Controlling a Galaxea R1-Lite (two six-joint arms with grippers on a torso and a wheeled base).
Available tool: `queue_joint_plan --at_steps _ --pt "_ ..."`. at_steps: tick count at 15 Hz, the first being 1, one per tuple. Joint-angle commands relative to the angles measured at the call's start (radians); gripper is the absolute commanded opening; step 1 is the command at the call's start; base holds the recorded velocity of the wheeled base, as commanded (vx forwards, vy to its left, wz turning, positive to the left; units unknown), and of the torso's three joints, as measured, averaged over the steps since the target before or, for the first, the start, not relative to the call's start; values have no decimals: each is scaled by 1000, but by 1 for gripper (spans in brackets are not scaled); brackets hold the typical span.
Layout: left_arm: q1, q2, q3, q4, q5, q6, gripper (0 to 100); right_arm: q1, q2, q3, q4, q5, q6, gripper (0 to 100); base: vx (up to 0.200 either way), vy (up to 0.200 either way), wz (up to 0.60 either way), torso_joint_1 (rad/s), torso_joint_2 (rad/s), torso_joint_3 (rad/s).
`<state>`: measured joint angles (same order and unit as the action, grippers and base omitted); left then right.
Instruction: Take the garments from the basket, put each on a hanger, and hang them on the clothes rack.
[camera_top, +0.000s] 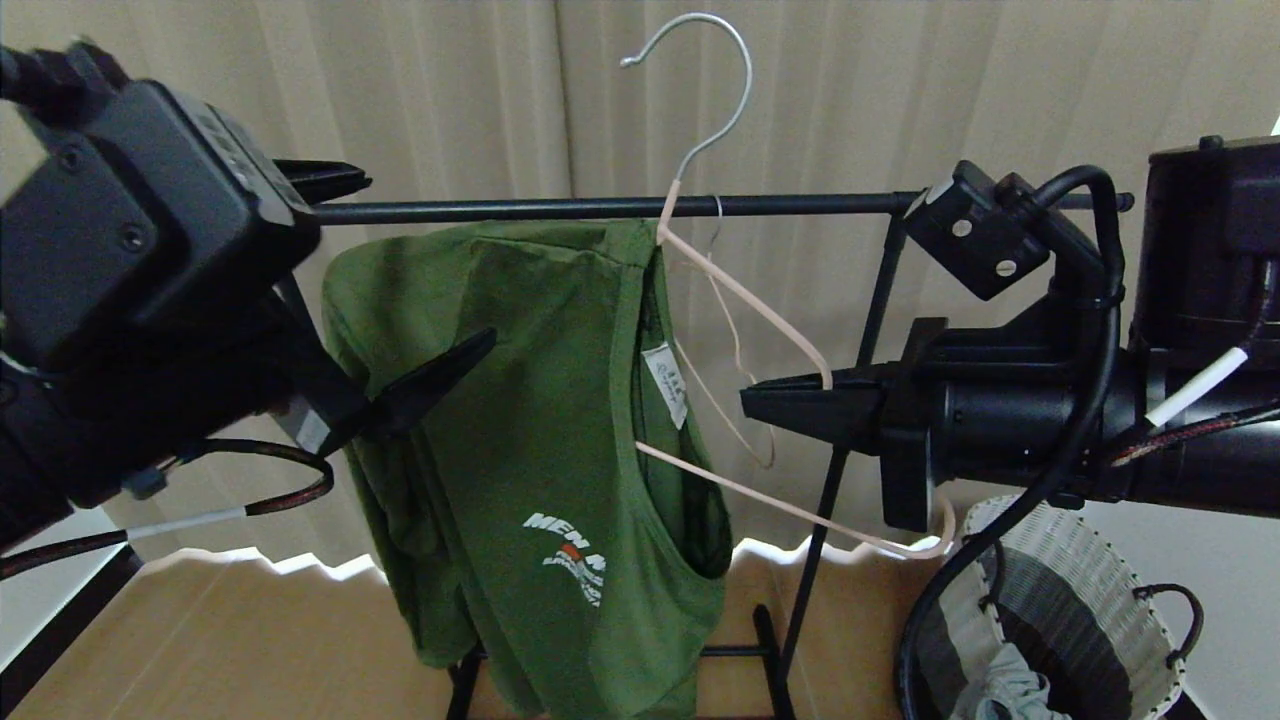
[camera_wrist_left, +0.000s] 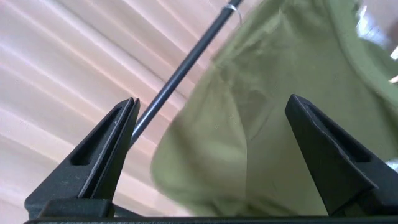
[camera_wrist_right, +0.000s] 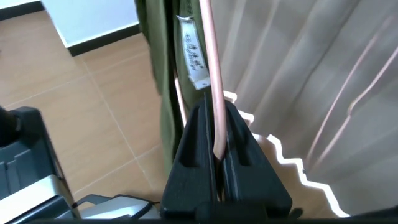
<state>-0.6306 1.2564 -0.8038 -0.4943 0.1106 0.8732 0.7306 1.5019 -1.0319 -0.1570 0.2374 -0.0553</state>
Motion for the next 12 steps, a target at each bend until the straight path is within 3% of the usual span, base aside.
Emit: queue_joint_plan --at_steps 1,10,11,12 --pt "43 71 -28 -1 -2 41 100 30 -2 1 -1 0 -1 0 0 0 0 0 0 0" --pt "71 104 -71 -3 0 49 100 90 -2 1 -1 0 -5 0 0 0 0 0 0 0" --pt "71 103 -69 -3 0 47 0 96 -2 0 -1 0 -5 0 0 0 0 0 0 0" --pt "71 103 -69 -3 0 47 0 96 -2 0 -1 0 -5 0 0 0 0 0 0 0"
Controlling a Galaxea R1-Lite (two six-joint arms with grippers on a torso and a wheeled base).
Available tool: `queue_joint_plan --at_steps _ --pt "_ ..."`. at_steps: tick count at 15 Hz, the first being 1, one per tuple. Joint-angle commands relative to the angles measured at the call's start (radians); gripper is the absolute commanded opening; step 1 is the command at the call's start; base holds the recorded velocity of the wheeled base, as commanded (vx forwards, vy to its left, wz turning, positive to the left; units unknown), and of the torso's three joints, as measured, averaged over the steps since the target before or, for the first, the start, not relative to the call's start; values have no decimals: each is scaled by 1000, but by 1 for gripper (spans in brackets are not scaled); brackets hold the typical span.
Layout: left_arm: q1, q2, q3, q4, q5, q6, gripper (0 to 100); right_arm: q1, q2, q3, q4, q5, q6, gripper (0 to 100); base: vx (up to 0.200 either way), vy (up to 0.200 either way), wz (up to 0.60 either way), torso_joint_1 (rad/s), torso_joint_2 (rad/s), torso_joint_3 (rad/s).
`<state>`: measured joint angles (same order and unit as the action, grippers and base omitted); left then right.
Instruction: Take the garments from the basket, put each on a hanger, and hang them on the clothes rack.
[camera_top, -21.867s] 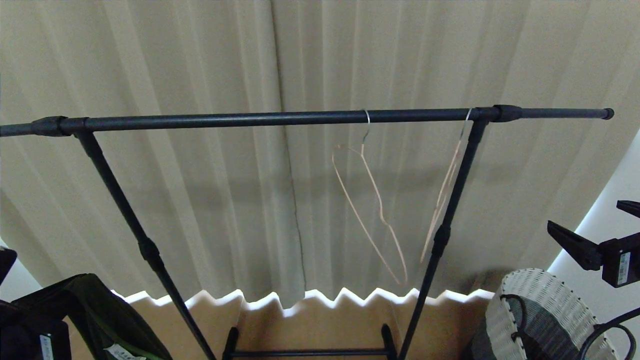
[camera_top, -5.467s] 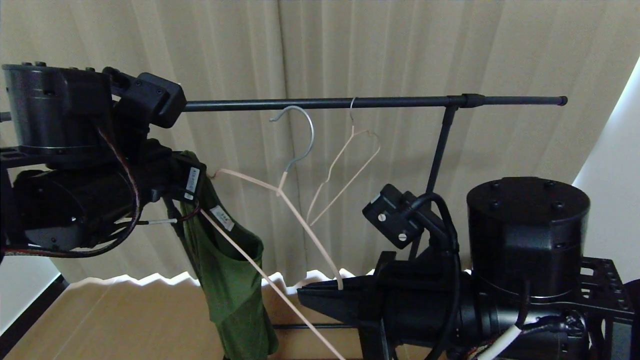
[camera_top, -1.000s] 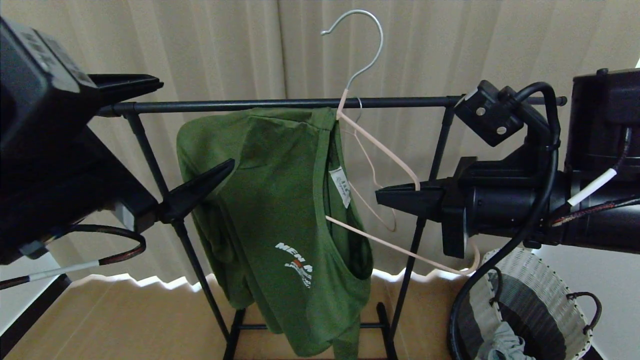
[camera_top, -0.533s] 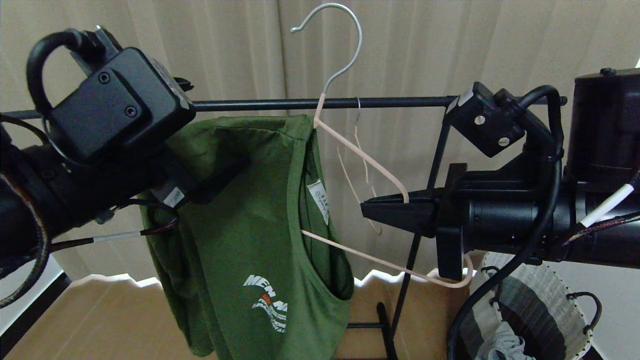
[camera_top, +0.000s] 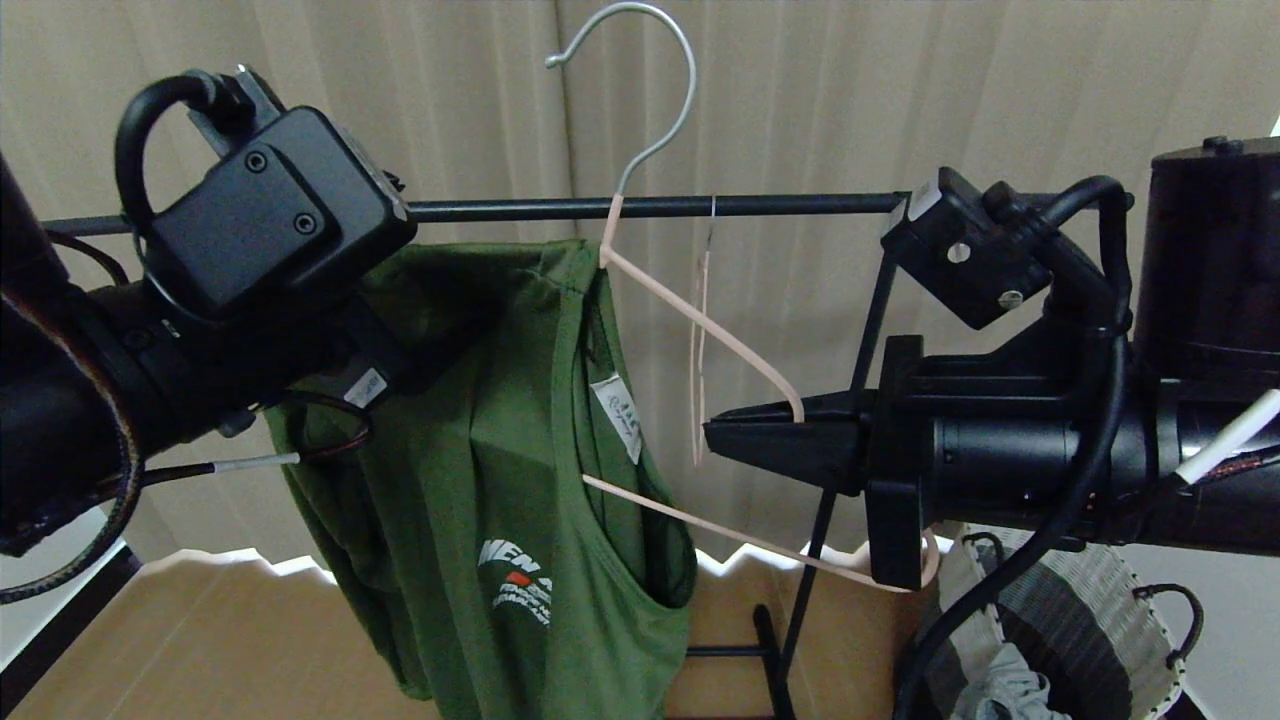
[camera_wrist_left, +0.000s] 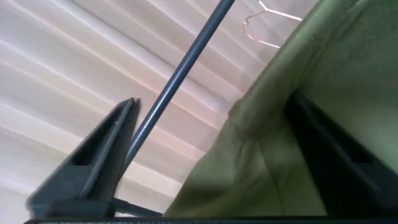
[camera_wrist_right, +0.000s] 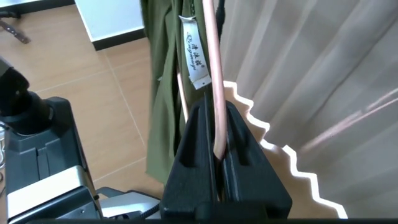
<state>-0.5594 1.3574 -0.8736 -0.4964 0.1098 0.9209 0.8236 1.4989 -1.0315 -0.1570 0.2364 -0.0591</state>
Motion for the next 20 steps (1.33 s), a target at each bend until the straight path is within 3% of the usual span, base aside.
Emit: queue_joint_plan --at_steps 1,8,9,12,14,17,19,20 --pt "-1 2 1 -1 1 0 0 3 1 -1 -3 1 -1 0 0 0 0 0 0 0" --pt "-1 3 18 -1 2 -2 0 3 3 1 -1 0 1 0 0 0 0 0 0 0" --pt "-1 3 21 -1 4 -4 0 3 1 2 1 -3 -1 100 0 0 0 0 0 0" --pt "1 0 28 -1 5 -5 0 -3 4 1 -3 -8 -1 100 0 0 0 0 0 0" --pt "56 -1 28 -1 16 -8 0 -54 3 -4 -4 -11 -2 100 0 0 0 0 0 0" --pt "136 -3 38 -1 120 -28 0 -110 4 -4 -3 -48 -41 100 0 0 0 0 0 0" --pt "136 -4 35 -1 215 -131 0 -118 14 1 4 -104 -53 100 0 0 0 0 0 0" --pt "134 -4 35 -1 220 -137 0 -118 14 1 5 -106 -53 100 0 0 0 0 0 0"
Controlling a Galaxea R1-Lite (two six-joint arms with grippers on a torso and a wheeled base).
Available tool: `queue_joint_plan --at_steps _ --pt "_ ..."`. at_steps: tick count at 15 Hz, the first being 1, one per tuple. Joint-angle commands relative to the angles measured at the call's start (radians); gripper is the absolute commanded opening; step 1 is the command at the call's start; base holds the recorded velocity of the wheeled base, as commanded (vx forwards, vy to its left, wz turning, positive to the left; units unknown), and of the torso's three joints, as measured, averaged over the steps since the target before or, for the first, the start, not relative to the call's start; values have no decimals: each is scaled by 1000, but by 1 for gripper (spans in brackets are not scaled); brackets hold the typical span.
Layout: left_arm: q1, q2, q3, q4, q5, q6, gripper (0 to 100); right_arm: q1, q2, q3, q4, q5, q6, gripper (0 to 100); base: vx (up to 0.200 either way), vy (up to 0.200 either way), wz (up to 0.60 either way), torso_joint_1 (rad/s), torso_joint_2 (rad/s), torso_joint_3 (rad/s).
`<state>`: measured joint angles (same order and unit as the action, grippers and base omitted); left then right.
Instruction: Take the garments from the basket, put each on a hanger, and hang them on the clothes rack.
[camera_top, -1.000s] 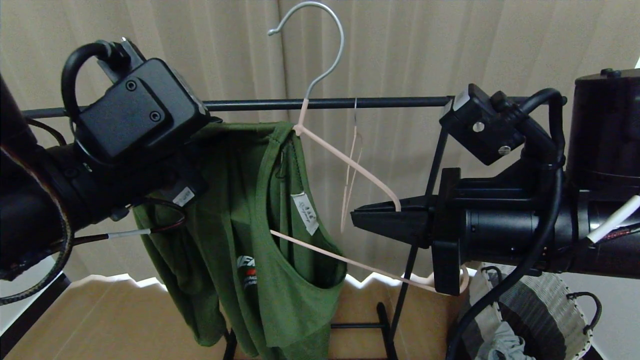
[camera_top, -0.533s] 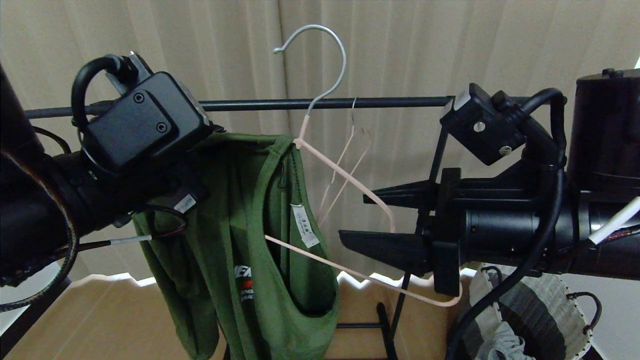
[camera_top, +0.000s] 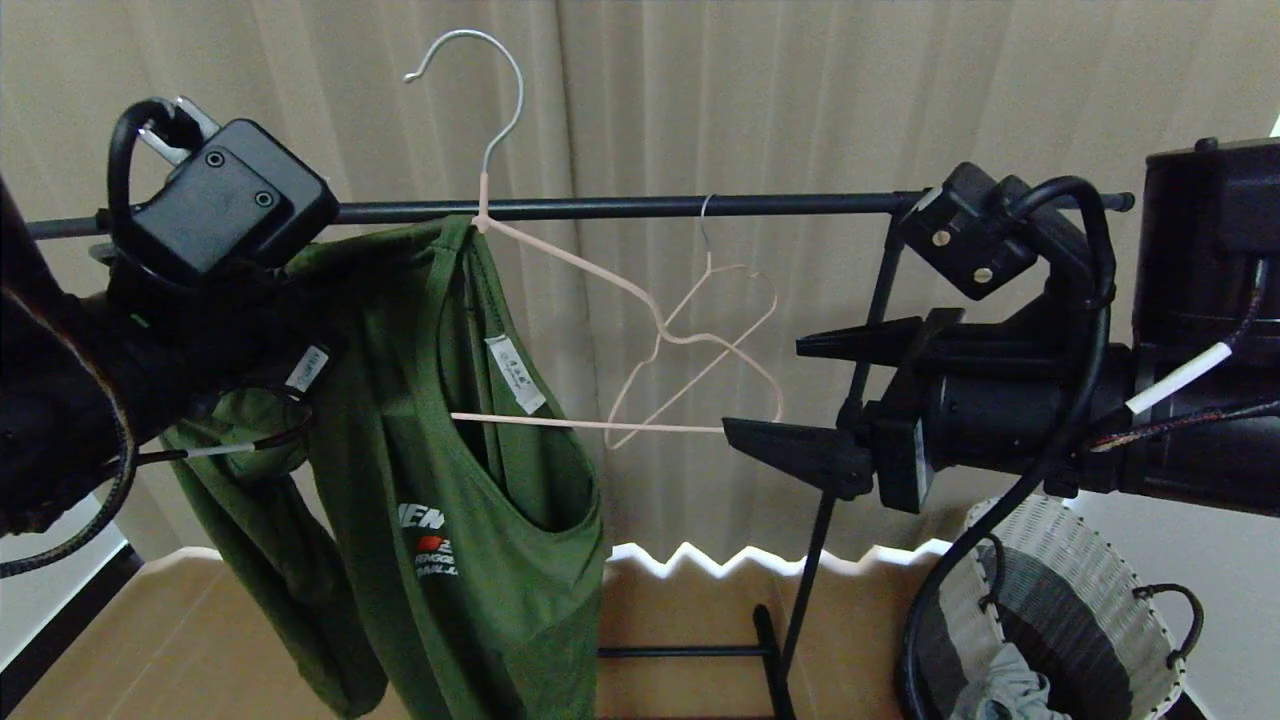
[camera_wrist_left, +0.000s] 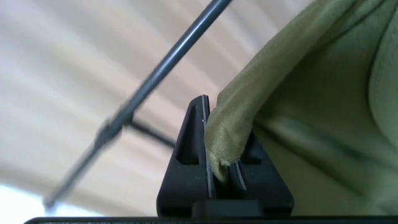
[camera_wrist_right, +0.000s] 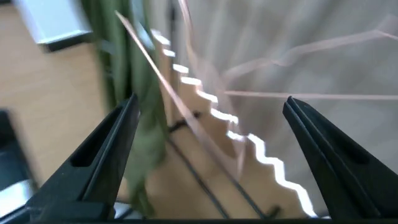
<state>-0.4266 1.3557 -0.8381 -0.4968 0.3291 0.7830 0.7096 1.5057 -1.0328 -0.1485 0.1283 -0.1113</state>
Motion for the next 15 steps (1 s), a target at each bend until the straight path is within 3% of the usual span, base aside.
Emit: queue_joint_plan --at_steps 1,3,6,11,15 --pt "-9 -9 -3 -2 16 -57 0 -4 25 -6 26 -19 -1 100 0 0 0 0 0 0" --pt "-9 -23 -9 -2 19 -106 0 -2 53 -9 24 -53 1 100 0 0 0 0 0 0" --pt "-9 -27 -44 0 108 -160 0 37 106 -27 9 -104 18 100 0 0 0 0 0 0" --pt "-9 -15 -76 0 140 -162 0 162 212 -104 -22 -159 148 100 0 0 0 0 0 0" --pt "-32 -17 -82 0 140 -163 0 202 341 -179 -106 -231 174 100 0 0 0 0 0 0"
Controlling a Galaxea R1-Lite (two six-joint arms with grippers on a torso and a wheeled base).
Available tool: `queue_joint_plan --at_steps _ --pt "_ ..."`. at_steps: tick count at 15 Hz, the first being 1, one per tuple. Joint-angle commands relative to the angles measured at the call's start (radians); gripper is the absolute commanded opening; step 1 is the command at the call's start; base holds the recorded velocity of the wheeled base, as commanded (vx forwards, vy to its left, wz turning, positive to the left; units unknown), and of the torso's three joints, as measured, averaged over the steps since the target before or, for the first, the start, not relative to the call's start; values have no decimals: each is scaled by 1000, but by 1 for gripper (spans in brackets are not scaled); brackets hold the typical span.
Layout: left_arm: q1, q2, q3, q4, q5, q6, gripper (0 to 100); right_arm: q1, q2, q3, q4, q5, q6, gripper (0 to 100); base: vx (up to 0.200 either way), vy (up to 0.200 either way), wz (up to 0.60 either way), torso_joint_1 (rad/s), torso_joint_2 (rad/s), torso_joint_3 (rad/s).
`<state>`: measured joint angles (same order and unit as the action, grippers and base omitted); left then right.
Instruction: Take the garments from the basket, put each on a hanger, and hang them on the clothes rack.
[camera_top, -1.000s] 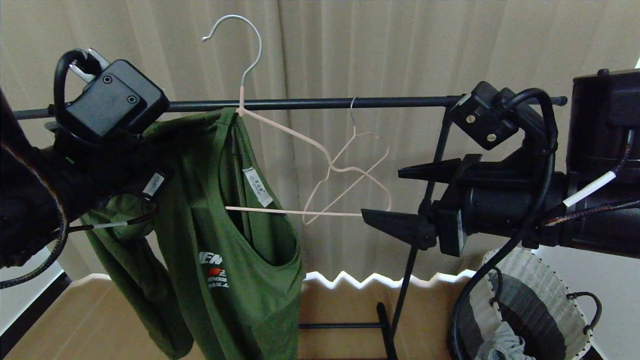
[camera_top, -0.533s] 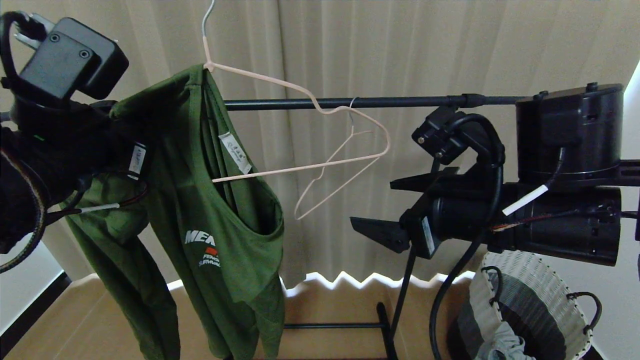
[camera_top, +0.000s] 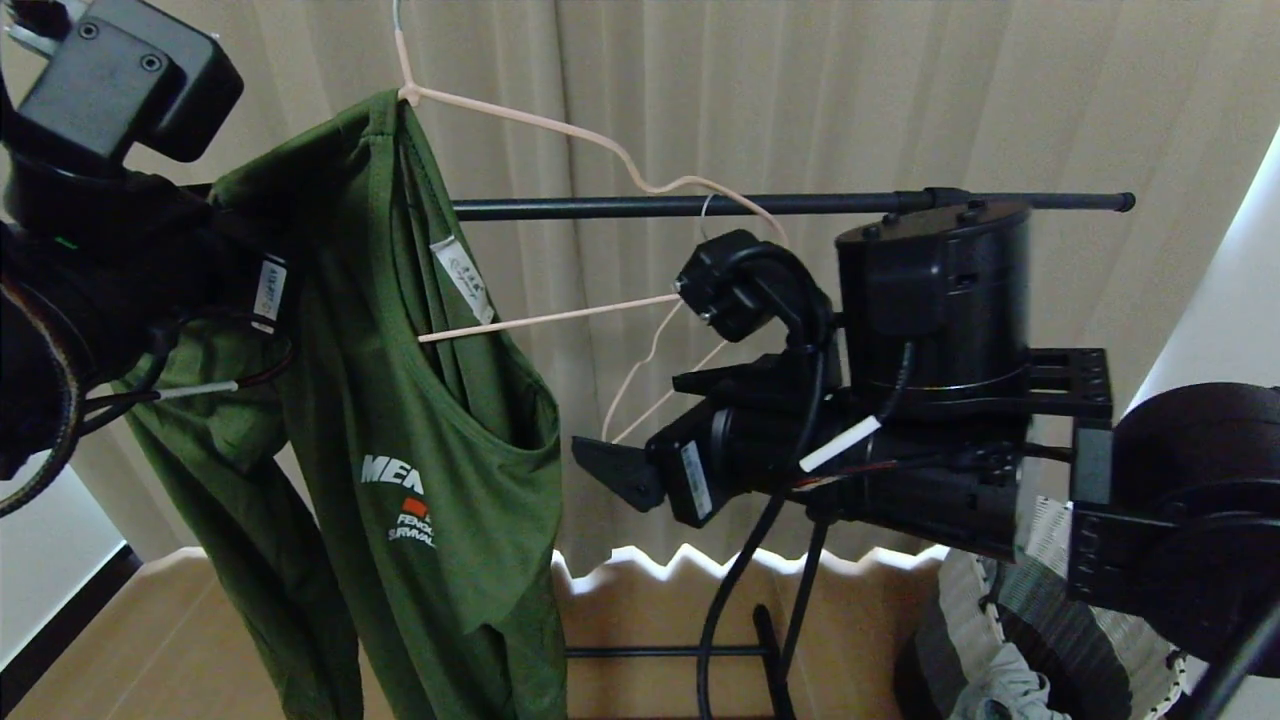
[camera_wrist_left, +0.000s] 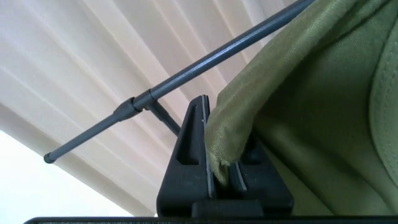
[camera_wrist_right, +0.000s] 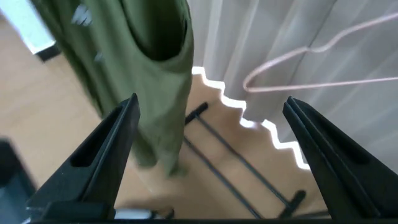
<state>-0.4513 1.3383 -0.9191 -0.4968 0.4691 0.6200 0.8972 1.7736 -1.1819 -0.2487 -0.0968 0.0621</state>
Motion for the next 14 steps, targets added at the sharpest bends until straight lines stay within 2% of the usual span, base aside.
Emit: queue_joint_plan --at_steps 1,3,8,12,13,14 --pt "-14 -1 -1 0 0 0 0 29 110 -71 -9 -11 41 100 0 0 0 0 0 0" --pt "-21 -1 -3 0 2 0 0 49 159 -134 -7 -54 119 100 0 0 0 0 0 0" --pt "-20 -4 -15 0 0 0 0 63 219 -170 -21 -136 123 100 0 0 0 0 0 0" --pt "-18 -10 -15 0 0 0 0 58 199 -150 -21 -155 127 100 0 0 0 0 0 0" --pt "-18 -14 -14 0 0 0 0 58 198 -148 -23 -158 127 0 0 0 0 0 0 0" --pt "-18 -18 -14 0 0 0 0 57 198 -148 -23 -158 127 0 0 0 0 0 0 0"
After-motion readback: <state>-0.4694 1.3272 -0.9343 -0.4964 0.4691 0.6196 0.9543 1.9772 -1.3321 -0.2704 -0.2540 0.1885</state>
